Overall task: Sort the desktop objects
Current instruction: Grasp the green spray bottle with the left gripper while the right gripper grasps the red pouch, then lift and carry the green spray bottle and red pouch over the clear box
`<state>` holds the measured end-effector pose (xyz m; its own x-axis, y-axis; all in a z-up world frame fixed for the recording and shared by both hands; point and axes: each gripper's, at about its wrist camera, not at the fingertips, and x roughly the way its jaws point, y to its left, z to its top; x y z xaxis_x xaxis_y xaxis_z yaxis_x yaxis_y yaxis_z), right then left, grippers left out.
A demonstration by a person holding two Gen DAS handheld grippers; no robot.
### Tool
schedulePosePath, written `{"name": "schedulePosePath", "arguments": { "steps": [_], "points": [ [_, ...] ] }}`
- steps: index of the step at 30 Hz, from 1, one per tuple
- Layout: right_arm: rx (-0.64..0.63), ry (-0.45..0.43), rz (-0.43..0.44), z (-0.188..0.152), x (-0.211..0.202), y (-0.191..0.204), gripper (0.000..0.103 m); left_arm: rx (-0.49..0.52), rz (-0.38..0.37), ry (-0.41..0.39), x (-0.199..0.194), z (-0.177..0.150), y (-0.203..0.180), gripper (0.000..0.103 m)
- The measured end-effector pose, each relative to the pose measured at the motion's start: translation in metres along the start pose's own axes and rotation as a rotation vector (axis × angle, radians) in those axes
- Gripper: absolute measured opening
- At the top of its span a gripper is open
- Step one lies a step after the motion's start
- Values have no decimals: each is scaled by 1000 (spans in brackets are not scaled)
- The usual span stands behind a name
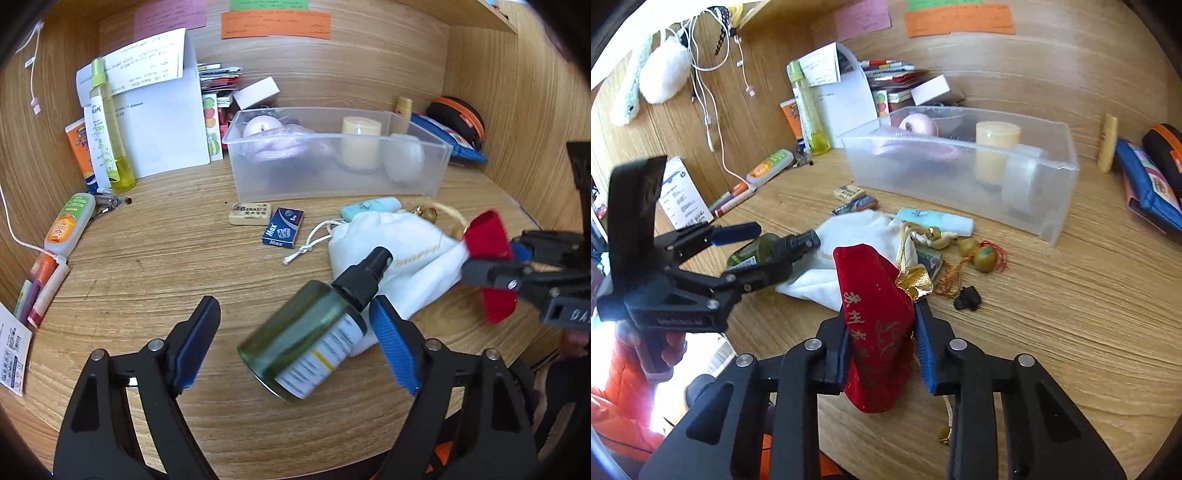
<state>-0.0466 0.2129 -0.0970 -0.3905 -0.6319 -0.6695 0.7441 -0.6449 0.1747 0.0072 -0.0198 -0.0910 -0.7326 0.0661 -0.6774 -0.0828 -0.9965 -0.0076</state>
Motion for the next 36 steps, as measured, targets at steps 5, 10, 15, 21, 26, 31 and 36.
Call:
{"name": "schedulePosePath", "arguments": {
  "steps": [5,10,15,21,26,31,36],
  "points": [
    [2,-7,-17,-3,-10,-1,27,2,-10,17,5,-2,-2,67],
    [37,13,-10,-13,-11,-10,30,-15,-14,14,5,-3,-1,65],
    [42,16,-22,-21,-13,-10,31,-34,2,4,5,-1,1,65],
    [38,13,-40,-27,-21,-11,33,-46,-2,4,5,-2,1,65],
    [30,2,-54,-27,-26,-11,34,-51,-7,-10,0,-2,0,65],
    [7,-32,-67,-24,-41,-10,29,-44,-2,-37,-8,2,-1,65],
    [-13,-76,-108,-16,-60,-11,29,-45,-4,-59,-11,9,-2,65]
  ]
}}
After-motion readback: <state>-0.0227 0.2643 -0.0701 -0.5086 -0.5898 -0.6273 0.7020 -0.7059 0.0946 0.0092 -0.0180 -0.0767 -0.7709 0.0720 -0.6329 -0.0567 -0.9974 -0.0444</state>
